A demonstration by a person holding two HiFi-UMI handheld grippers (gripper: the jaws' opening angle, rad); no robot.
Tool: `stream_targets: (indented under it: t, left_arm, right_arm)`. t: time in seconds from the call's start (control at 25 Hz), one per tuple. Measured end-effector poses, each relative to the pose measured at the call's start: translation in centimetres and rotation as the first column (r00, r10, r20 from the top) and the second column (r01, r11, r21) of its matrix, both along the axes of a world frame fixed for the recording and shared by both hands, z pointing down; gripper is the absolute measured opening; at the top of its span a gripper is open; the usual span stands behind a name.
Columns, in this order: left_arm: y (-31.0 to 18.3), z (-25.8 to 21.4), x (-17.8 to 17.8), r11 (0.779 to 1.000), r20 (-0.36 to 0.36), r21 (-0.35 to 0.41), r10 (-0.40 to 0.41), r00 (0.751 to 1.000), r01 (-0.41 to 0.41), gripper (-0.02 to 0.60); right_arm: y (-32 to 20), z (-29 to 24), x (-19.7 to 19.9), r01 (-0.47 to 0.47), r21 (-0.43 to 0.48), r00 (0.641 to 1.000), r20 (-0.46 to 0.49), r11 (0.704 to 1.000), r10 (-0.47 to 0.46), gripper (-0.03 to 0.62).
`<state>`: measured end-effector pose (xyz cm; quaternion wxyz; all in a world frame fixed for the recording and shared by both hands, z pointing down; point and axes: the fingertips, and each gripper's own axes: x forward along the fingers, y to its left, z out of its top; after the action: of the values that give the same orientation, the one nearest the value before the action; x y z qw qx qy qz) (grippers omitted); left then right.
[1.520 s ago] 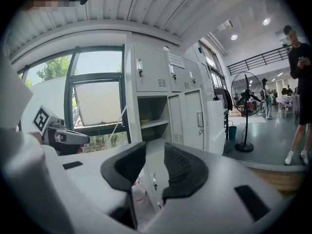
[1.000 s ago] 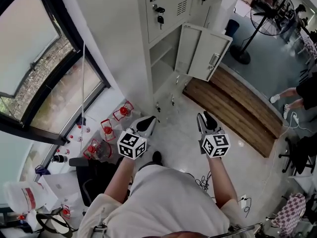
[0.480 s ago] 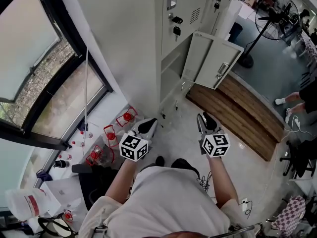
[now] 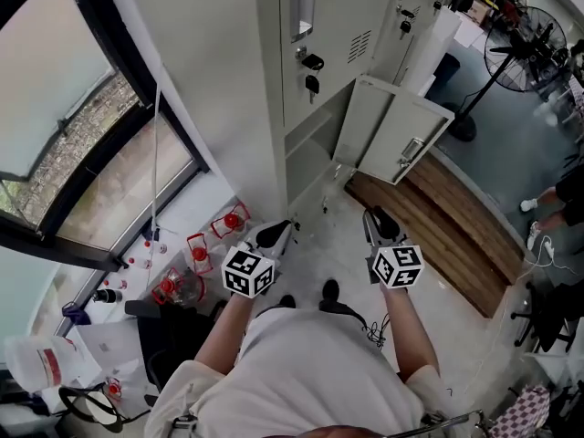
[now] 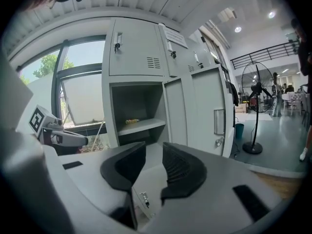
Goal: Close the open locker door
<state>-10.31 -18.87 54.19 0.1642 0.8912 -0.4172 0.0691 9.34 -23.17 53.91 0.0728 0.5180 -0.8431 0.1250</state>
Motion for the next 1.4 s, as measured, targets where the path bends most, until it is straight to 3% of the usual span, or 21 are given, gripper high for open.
stream_targets:
  t: [0.84,1.4]
  left_arm:
    - [-6.2,0.7,11.8,0.999,0.046,-0.006,-0.037,0.998,0.037,0.015]
    - [-8.3,1.4,14.9,0.993,0.081,0.006,-0.116,0.990,0.115,0.015]
  right_arm:
    - [-9.2,0.3,11.9,0.054,-0.001,0.998,-0.015,0.999,-0.054,0.104]
    - [-16.3,-0.2,17.0,0.067,0.025,0.997,-0.027,0.997,-0.066,0.104]
